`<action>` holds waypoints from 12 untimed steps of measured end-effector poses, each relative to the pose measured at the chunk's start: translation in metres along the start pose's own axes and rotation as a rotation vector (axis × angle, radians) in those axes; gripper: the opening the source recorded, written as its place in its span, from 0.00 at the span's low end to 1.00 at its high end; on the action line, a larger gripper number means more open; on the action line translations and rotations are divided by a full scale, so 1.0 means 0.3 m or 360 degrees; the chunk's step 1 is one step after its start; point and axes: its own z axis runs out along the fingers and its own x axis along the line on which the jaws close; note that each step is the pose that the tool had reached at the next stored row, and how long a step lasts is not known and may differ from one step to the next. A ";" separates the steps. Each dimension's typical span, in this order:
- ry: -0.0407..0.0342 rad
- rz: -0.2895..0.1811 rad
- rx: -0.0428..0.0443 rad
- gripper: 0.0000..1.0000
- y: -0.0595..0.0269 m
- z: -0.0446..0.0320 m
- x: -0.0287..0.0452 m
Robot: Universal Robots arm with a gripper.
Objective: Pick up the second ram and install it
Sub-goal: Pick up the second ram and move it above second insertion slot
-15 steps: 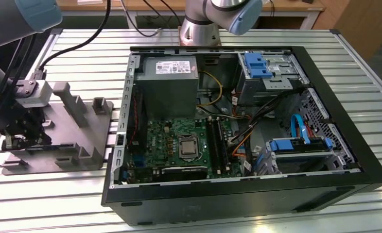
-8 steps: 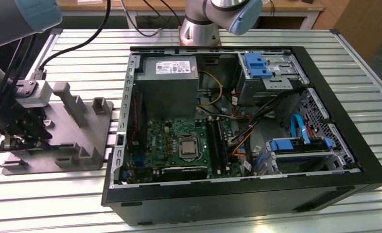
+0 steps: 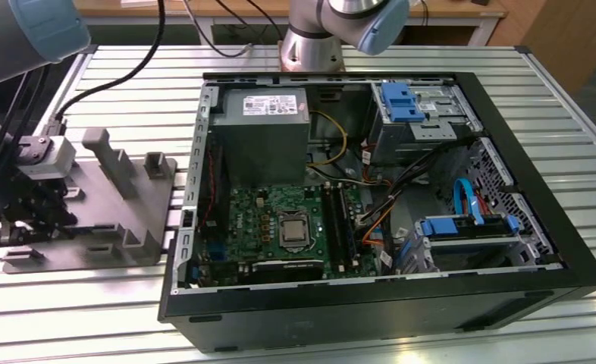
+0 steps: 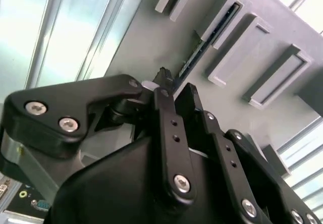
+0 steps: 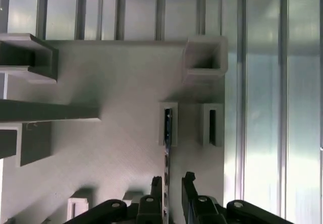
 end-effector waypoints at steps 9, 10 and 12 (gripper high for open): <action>0.0000 0.0000 0.0001 0.30 0.005 0.035 -0.002; 0.0000 0.0000 0.0001 0.30 0.006 0.036 -0.002; 0.0000 0.0000 0.0001 0.28 0.006 0.036 -0.002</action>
